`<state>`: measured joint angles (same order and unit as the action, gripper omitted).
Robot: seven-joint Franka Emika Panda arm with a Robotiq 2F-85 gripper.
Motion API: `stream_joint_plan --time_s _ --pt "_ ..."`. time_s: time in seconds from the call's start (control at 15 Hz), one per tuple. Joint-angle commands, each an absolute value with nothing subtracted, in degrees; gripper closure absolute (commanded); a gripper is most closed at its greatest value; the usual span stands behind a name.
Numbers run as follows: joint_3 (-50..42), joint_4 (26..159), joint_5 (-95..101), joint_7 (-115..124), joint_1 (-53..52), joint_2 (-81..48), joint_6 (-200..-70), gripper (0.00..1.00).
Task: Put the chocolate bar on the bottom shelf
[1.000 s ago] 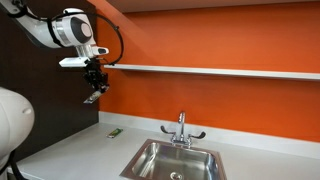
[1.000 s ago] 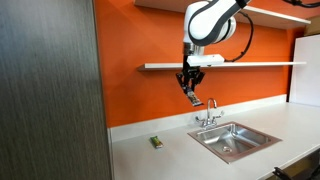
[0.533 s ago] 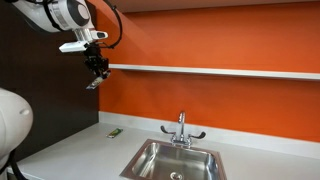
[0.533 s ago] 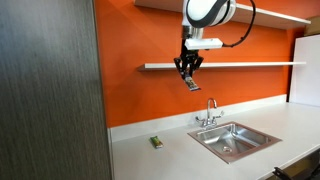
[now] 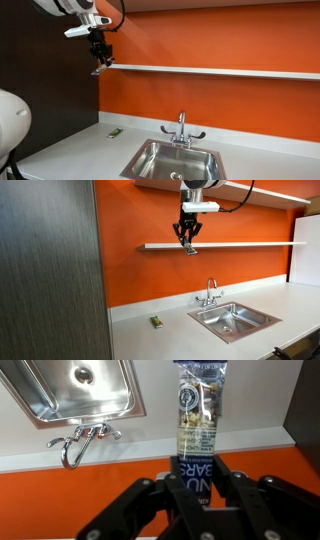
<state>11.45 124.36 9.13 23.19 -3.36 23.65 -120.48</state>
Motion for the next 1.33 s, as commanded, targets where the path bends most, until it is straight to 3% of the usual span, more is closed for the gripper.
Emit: stream_joint_plan --time_s 0.0,1.27 --pt "11.45 114.40 10.16 21.35 -1.97 17.81 -112.55 0.90" --pt "5.25 81.35 13.66 14.55 -3.34 -7.44 -102.28 0.90"
